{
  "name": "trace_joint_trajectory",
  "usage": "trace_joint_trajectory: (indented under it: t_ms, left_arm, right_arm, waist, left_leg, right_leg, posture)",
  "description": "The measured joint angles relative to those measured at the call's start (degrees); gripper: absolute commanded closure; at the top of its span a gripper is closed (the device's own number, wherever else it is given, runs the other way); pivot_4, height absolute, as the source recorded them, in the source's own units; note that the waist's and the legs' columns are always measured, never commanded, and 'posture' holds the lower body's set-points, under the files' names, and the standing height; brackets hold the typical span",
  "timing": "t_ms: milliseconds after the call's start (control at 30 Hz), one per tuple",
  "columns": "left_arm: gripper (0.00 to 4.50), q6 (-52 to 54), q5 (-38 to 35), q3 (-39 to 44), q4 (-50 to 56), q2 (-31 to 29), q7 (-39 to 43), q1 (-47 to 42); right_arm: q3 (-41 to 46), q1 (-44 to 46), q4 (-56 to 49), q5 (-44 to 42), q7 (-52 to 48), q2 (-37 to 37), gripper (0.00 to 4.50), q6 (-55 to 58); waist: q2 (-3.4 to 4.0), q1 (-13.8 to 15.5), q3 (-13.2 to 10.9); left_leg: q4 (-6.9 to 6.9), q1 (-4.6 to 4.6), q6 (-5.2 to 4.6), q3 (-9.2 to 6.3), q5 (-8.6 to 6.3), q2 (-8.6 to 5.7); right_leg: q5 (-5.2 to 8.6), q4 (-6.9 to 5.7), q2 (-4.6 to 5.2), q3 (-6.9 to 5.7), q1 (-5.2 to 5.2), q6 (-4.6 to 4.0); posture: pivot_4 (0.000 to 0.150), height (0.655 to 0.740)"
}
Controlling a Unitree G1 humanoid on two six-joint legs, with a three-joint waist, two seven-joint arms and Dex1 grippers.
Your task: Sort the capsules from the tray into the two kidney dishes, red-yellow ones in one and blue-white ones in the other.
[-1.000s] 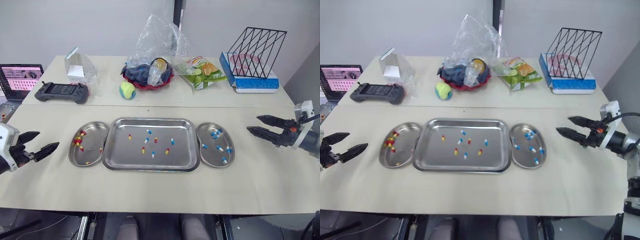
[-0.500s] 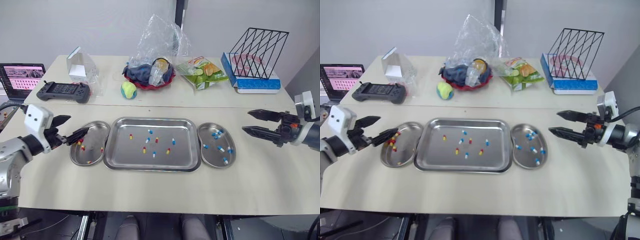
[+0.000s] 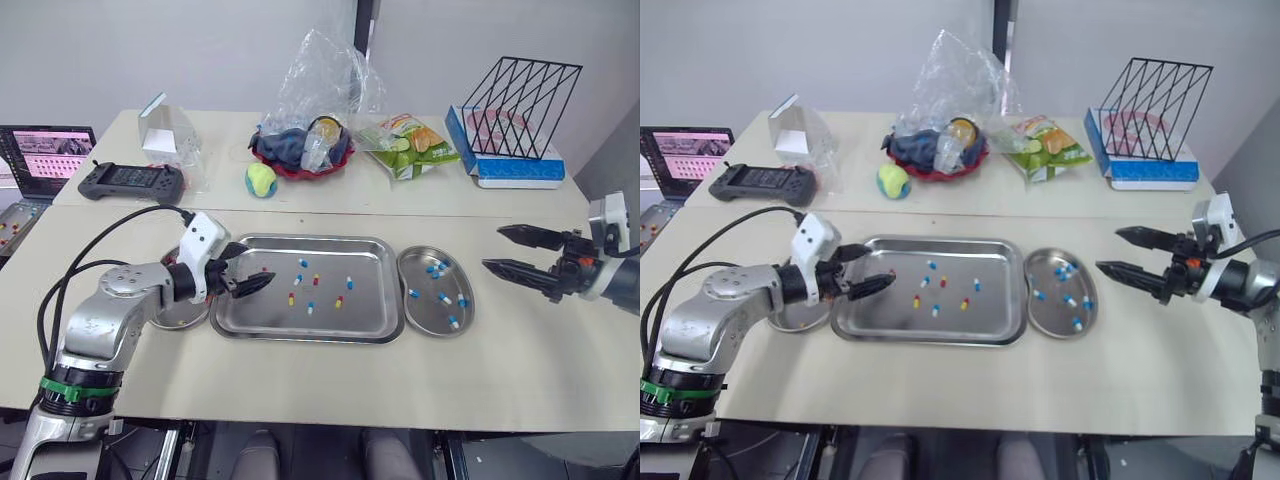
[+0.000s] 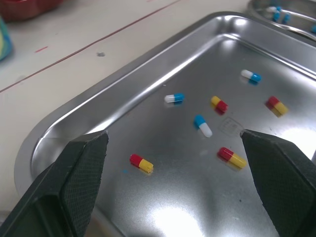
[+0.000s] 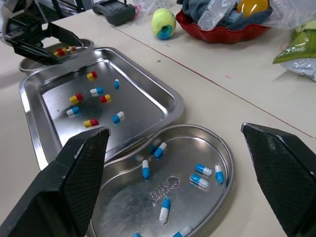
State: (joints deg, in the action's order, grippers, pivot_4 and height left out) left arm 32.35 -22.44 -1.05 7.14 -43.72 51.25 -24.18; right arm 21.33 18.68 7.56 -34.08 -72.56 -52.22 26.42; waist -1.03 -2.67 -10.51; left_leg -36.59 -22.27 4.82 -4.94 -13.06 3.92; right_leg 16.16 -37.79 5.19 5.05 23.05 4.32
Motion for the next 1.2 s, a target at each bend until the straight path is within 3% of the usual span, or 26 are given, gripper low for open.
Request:
trace_joint_trajectory:
  t_ms: [233,467,667,833,1000,1200]
  left_arm:
    - [0.0,-11.29,5.46,-3.98,-16.97,-1.46,11.0,-11.54]
    - [0.0,-20.54,11.33,-9.98,-35.41,2.74,20.66,-18.21]
    - [0.0,-28.25,17.03,-12.47,-49.49,7.05,23.29,-25.52]
    - [0.0,-30.72,19.52,-13.28,-53.13,9.03,24.5,-26.3]
    - [1.45,-31.05,21.86,-13.37,-54.57,9.15,24.27,-27.66]
    - [1.45,-31.04,23.26,-13.36,-54.73,9.15,24.98,-28.06]
  right_arm:
    - [2.54,-4.92,-4.96,-0.98,2.86,0.71,0.01,-0.01]
    - [7.15,-9.19,-8.95,-2.22,6.97,2.14,0.01,-0.01]
    - [8.64,-12.56,-12.14,-3.29,8.57,2.37,0.01,0.21]
    - [9.72,-14.79,-14.09,-4.39,9.67,2.37,0.01,0.59]
    - [10.58,-15.83,-15.34,-4.93,10.91,2.38,0.0,0.6]
    - [10.71,-17.05,-16.09,-4.94,11.86,2.38,0.0,0.59]
  waist:
    - [0.0,0.49,0.0]
    - [0.01,0.27,0.0]
    - [0.01,0.27,0.0]
    - [0.01,0.18,0.0]
    - [0.01,0.16,0.0]
    - [0.01,0.17,0.0]
  left_leg:
    - [-0.07,-0.01,0.0,-0.01,0.0,-0.06]
    - [-0.09,0.01,-0.04,-0.02,-0.02,-0.06]
    - [-0.15,0.02,-0.06,-0.02,-0.03,-0.08]
    - [-0.15,0.05,-0.07,-0.04,-0.04,-0.08]
    - [-0.16,0.08,-0.07,-0.04,-0.04,-0.08]
    - [-0.16,0.12,-0.07,-0.04,-0.04,-0.08]
  right_leg:
    - [0.02,0.18,0.03,-0.01,-0.2,0.08]
    - [0.04,0.17,0.02,-0.04,-0.3,0.12]
    - [0.06,0.21,0.03,-0.04,-0.41,0.15]
    - [0.07,0.2,0.02,-0.06,-0.45,0.17]
    - [0.08,0.21,0.03,-0.05,-0.52,0.19]
    - [0.09,0.21,0.03,-0.04,-0.57,0.21]
  posture:
    - [0.15,0.738]
    - [0.15,0.738]
    - [0.15,0.738]
    - [0.15,0.738]
    - [0.15,0.738]
    - [0.15,0.738]
